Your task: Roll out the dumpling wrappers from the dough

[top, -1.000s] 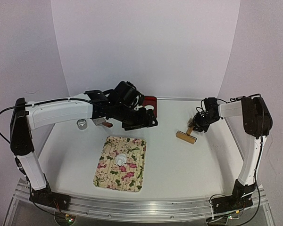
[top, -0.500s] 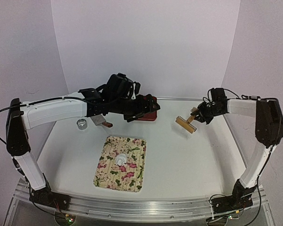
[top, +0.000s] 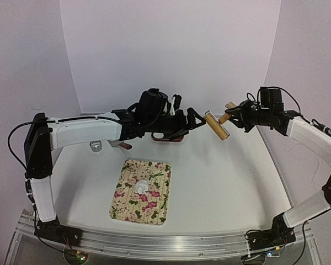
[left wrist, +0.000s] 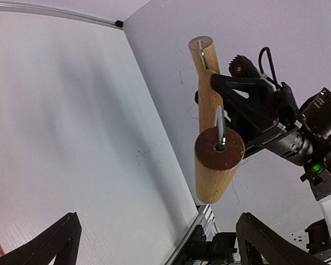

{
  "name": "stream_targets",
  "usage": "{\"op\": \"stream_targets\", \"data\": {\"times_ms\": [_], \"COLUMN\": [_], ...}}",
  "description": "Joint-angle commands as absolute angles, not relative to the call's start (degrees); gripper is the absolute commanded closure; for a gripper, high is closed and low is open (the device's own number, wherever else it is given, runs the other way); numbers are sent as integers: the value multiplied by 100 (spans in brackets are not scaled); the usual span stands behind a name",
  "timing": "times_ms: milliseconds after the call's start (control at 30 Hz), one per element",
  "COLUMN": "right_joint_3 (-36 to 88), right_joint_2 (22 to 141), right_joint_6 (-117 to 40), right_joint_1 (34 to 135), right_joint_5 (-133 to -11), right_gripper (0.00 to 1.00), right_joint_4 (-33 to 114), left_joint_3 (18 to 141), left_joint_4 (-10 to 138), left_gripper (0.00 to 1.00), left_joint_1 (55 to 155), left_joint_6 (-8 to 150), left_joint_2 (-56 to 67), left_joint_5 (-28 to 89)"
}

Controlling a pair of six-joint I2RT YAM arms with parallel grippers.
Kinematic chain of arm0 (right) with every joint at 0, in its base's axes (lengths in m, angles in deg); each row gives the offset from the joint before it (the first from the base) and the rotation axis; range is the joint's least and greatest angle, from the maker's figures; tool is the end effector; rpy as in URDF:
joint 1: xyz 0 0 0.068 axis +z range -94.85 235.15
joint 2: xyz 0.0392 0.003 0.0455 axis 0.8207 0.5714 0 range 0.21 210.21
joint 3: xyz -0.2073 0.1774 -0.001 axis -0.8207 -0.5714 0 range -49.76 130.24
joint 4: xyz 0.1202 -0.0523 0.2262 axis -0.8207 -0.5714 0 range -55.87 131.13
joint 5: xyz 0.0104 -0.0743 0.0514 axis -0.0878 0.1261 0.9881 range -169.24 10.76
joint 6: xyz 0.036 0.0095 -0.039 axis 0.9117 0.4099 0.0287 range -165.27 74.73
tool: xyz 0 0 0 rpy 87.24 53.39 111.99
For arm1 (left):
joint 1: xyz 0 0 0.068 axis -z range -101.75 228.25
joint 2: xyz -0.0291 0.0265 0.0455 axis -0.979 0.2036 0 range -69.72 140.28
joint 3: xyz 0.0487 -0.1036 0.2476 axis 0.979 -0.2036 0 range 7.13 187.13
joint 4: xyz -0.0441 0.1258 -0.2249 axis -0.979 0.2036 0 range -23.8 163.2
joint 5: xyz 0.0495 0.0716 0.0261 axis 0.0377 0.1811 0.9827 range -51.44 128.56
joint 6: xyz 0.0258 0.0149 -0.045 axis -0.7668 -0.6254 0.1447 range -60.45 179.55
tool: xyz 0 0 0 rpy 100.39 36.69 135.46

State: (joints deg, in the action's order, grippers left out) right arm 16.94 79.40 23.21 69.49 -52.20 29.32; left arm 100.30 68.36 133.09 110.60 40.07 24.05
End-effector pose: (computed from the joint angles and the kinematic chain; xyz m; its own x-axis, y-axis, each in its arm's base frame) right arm 0.3050 0.0946 0.3350 -0.7248 0.6700 -0.1604 0.1427 0.3738 0.9165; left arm 0.2599 -0.3844 0.3143 -0.8384 -0.1171 -0.5323 0.4391 0.4335 -0.7870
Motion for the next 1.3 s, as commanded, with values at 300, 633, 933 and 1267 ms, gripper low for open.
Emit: {"op": "stream_targets", "data": {"times_ms": [300, 633, 933, 1267], "right_joint_3": [1960, 2062, 1919, 1732], "right_joint_2": [7781, 7804, 7772, 7375], "right_joint_6": [3137, 3295, 3184, 2028], "right_joint_1": [7735, 8103, 8200, 8195], "right_joint_5": [-5783, -6094, -6324, -7067], "right_gripper": [100, 100, 100, 19], "right_joint_4": [3083, 3084, 3076, 2713], "left_joint_3": [10563, 10891, 10440, 9823], "left_joint_4": [5743, 5839, 5152, 5375], "left_gripper": [1, 38, 93, 100], "left_joint_1": [13468, 13468, 13465, 13296], "left_joint_6": [11471, 11748, 12154, 12106], "left_joint_2": [4484, 4739, 4640, 3801], "left_joint_5": [2324, 2333, 2015, 2184]}}
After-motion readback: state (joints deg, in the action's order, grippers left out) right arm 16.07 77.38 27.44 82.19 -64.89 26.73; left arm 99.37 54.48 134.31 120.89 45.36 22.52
